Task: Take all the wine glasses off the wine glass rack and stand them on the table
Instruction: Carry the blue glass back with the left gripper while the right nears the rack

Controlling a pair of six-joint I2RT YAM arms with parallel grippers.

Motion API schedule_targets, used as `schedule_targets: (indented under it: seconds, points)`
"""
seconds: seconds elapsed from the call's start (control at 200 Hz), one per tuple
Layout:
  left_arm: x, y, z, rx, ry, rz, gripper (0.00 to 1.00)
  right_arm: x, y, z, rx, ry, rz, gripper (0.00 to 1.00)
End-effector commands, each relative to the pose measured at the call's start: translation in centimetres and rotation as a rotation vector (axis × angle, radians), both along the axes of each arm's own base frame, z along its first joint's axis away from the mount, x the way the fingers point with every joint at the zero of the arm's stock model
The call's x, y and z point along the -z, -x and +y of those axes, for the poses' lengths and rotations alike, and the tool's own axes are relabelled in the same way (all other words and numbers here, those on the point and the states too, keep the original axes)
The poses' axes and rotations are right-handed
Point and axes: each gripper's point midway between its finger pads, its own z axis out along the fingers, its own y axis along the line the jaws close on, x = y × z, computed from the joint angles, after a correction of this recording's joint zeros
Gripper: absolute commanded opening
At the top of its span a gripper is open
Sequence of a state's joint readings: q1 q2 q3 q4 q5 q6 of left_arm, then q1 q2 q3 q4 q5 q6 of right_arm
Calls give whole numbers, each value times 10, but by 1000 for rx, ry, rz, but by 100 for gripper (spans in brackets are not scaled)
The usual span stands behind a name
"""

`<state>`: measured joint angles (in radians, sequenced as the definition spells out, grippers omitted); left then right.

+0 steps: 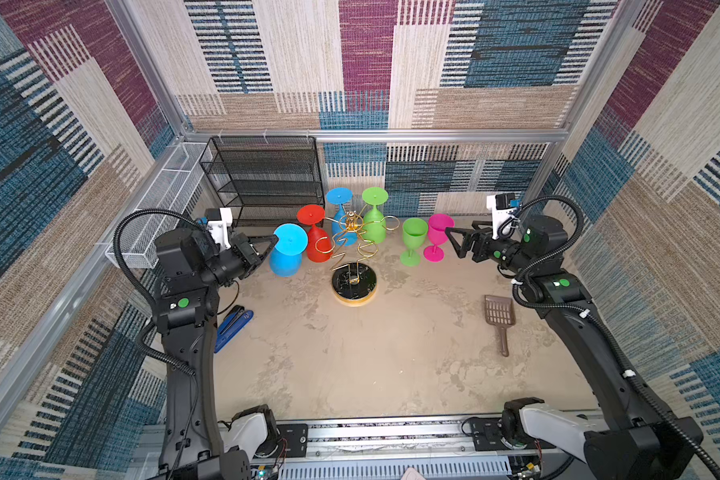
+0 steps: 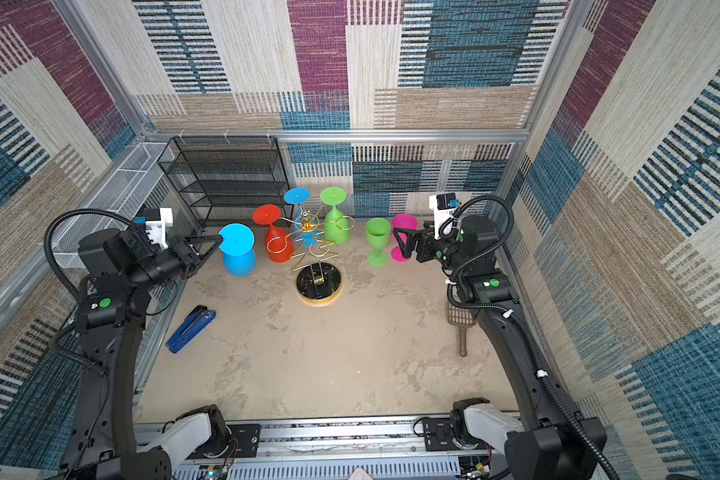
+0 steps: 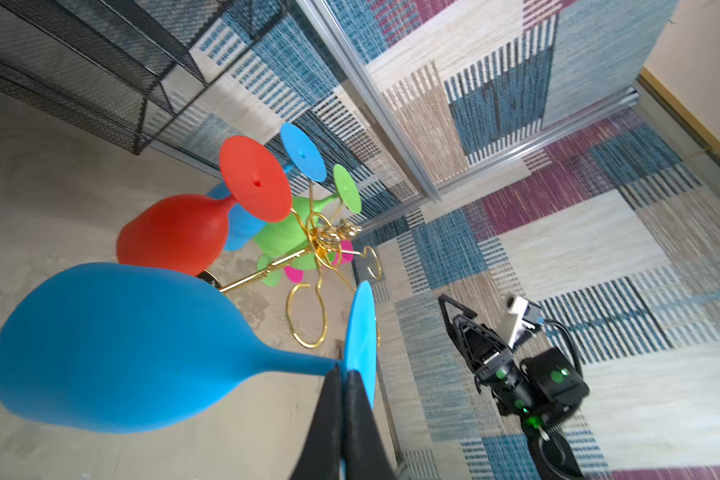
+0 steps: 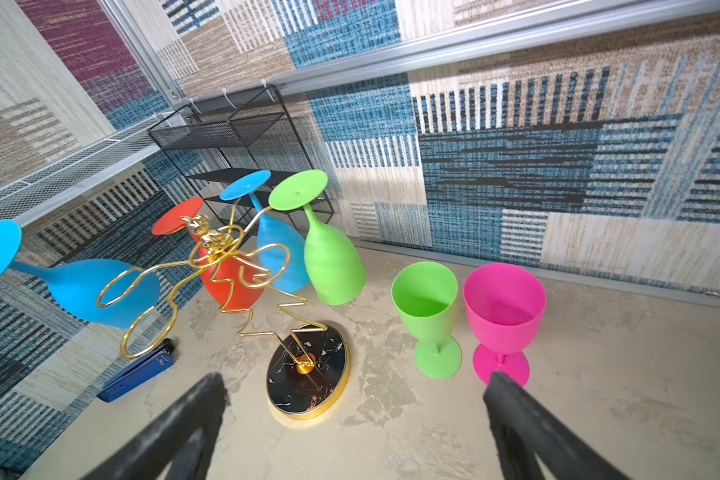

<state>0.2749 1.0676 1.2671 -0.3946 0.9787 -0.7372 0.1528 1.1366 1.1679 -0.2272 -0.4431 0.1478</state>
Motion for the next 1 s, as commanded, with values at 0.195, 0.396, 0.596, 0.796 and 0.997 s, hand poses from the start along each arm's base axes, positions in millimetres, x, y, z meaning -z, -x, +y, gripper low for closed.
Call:
schedule_targets:
  seconds: [0.195,0.396,0.596,0.796,0.997]
  points:
    - [-34,66,-36,199,29,-70,0,-40,46,73,-278,89,-283,99]
    - [-29,94,-51,276,35,-55,0,-38,74,120,-475,113,-362,99]
    - [-33,109,-61,333,69,-55,0,-33,100,154,-614,134,-437,99]
    - [-35,110,-68,368,81,-48,0,-29,111,181,-669,131,-471,99]
    - [-35,107,-80,432,112,-43,0,-19,113,209,-716,124,-475,99]
